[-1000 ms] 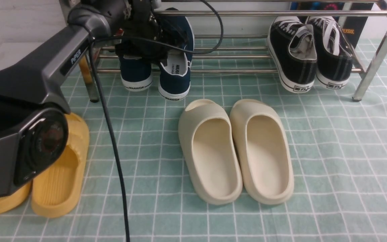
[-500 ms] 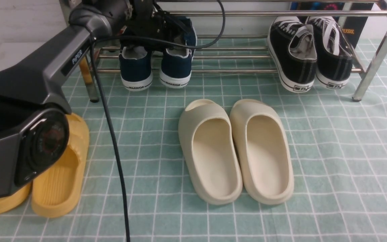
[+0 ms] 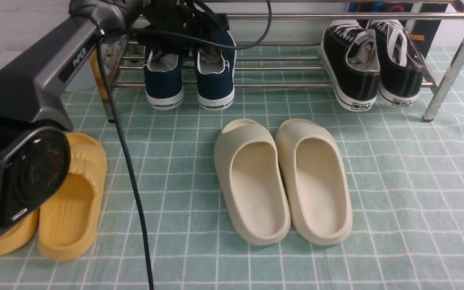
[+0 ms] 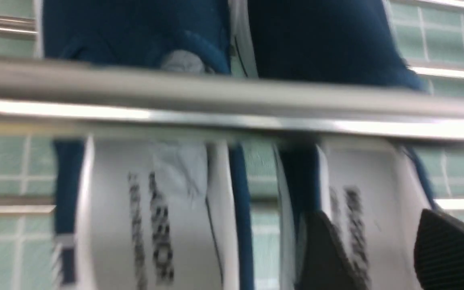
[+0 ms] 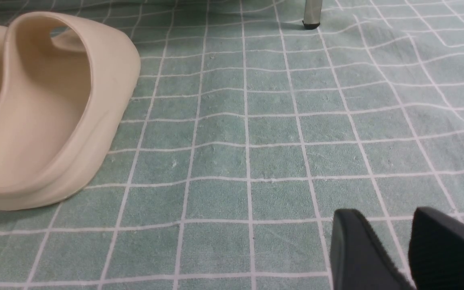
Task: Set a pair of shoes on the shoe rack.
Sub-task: Use the left arm to put a shoe into the shoe rack
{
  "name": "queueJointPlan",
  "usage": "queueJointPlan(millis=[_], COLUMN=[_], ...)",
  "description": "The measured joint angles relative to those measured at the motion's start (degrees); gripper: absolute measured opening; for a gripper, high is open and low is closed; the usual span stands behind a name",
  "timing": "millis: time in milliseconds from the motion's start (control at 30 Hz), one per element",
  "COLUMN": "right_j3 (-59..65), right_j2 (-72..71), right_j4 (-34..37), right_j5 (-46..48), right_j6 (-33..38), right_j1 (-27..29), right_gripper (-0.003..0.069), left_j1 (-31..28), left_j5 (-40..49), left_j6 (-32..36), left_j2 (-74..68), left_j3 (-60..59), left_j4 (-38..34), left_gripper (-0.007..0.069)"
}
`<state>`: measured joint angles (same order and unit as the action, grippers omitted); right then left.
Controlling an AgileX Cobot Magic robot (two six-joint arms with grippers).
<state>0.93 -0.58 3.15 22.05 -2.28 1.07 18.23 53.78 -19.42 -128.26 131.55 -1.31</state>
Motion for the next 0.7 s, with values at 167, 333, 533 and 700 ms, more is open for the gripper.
queueJointPlan(millis=[167, 333, 533, 700], right_j3=[0.0, 0.0, 0.0, 0.0], right_j2=[0.0, 0.0, 0.0, 0.0], right_j4=[0.0, 0.0, 0.0, 0.0], right_j5=[0.0, 0.0, 0.0, 0.0], right_j6=[0.0, 0.0, 0.0, 0.0], right_j1=[0.0, 0.0, 0.0, 0.0], right_gripper=[0.0239, 0.0239, 0.0239, 0.0239], left_j1=[0.4, 0.4, 0.4, 0.71], left_j5=[11.18, 13.66, 12.57, 12.41], left_j6=[4.74, 6.26, 6.43, 8.87], left_j2=[3.17, 2.87, 2.87, 3.0], left_j3=[0.4, 0.4, 0.4, -2.75], left_j4=[-0.19, -0.32, -1.81, -6.77], left_gripper=[0.0153, -0.0014, -0.0013, -0.0013])
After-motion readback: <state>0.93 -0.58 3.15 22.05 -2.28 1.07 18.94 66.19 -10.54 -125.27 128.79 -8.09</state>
